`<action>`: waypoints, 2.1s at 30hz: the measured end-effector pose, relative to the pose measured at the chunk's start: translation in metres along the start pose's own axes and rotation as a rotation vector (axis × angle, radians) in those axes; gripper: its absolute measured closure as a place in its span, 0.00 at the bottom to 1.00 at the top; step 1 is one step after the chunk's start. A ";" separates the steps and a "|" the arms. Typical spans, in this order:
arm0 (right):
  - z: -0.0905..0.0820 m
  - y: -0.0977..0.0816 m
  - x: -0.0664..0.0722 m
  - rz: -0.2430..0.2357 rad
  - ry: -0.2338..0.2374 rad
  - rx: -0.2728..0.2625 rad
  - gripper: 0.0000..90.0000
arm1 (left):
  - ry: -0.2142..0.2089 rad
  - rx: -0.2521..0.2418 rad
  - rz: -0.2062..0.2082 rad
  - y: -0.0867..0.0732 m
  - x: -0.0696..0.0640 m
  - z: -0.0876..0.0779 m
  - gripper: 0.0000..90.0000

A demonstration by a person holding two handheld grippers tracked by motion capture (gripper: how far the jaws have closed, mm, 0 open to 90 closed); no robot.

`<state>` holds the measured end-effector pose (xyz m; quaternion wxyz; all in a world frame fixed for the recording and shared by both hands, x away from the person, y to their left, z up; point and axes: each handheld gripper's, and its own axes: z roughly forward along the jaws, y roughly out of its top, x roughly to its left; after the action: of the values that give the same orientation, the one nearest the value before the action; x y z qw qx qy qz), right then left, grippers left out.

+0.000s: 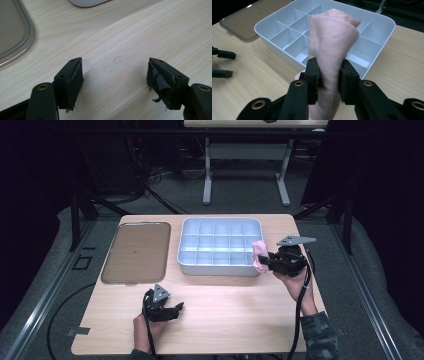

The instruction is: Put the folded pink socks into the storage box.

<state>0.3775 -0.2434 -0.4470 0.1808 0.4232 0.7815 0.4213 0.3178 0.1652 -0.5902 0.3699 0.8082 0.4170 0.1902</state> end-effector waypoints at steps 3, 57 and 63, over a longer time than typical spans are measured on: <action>0.003 0.006 -0.003 -0.013 -0.013 0.001 0.80 | 0.000 0.000 0.000 0.000 0.000 0.000 0.32; 0.077 0.003 -0.025 -0.025 -0.135 0.221 0.72 | 0.002 0.000 -0.001 0.000 0.000 0.000 0.32; 0.087 0.003 -0.019 -0.059 -0.161 0.281 0.87 | 0.003 0.000 -0.001 0.000 0.000 0.000 0.32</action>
<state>0.4455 -0.2137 -0.4962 0.1942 0.4534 0.8279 0.2671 0.3177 0.1649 -0.5902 0.3696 0.8076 0.4179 0.1911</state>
